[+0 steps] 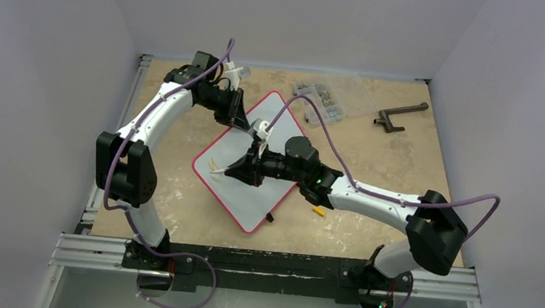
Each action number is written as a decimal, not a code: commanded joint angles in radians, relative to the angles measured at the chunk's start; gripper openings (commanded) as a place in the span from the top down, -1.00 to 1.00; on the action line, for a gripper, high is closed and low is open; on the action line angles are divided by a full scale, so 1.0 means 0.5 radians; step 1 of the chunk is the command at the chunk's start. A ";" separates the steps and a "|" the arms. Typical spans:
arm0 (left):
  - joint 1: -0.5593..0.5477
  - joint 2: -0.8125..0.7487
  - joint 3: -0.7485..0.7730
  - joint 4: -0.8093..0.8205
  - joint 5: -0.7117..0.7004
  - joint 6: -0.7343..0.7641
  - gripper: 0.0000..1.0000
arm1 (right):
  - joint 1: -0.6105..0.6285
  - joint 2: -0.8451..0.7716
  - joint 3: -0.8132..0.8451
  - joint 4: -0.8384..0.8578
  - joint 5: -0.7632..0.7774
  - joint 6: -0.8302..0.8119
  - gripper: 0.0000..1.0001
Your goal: Write a sentence on the whiteboard
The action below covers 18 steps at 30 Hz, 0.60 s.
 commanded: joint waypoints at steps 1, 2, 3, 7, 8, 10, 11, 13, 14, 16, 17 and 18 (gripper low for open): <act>-0.025 0.043 0.015 -0.028 -0.522 0.120 1.00 | 0.008 -0.222 0.117 0.023 0.024 0.007 1.00; -0.025 0.041 0.013 -0.027 -0.527 0.118 1.00 | 0.005 -0.253 0.114 0.012 0.056 -0.010 1.00; -0.025 0.039 0.015 -0.028 -0.531 0.117 1.00 | 0.005 -0.267 0.110 -0.001 0.100 -0.031 1.00; -0.025 0.038 0.018 -0.030 -0.535 0.114 1.00 | 0.002 -0.260 0.095 -0.076 0.258 -0.091 1.00; -0.025 0.037 0.018 -0.030 -0.535 0.114 1.00 | 0.003 -0.249 0.091 -0.086 0.274 -0.100 1.00; -0.025 0.038 0.018 -0.030 -0.538 0.114 1.00 | 0.002 -0.230 0.081 -0.079 0.294 -0.103 1.00; -0.025 0.038 0.018 -0.029 -0.538 0.114 1.00 | 0.001 -0.221 0.078 -0.074 0.303 -0.104 1.00; -0.025 0.043 0.021 -0.030 -0.554 0.109 1.00 | 0.001 -0.205 0.078 -0.067 0.344 -0.100 1.00; -0.025 0.044 0.024 -0.035 -0.566 0.108 1.00 | 0.001 -0.194 0.082 -0.065 0.362 -0.101 1.00; -0.022 0.041 0.023 -0.034 -0.574 0.102 1.00 | -0.001 -0.162 0.094 -0.066 0.386 -0.104 1.00; -0.024 0.039 0.022 -0.029 -0.566 0.099 1.00 | -0.002 -0.146 0.100 -0.067 0.391 -0.109 1.00; -0.025 0.034 0.020 -0.023 -0.563 0.094 1.00 | -0.004 -0.130 0.110 -0.073 0.393 -0.111 1.00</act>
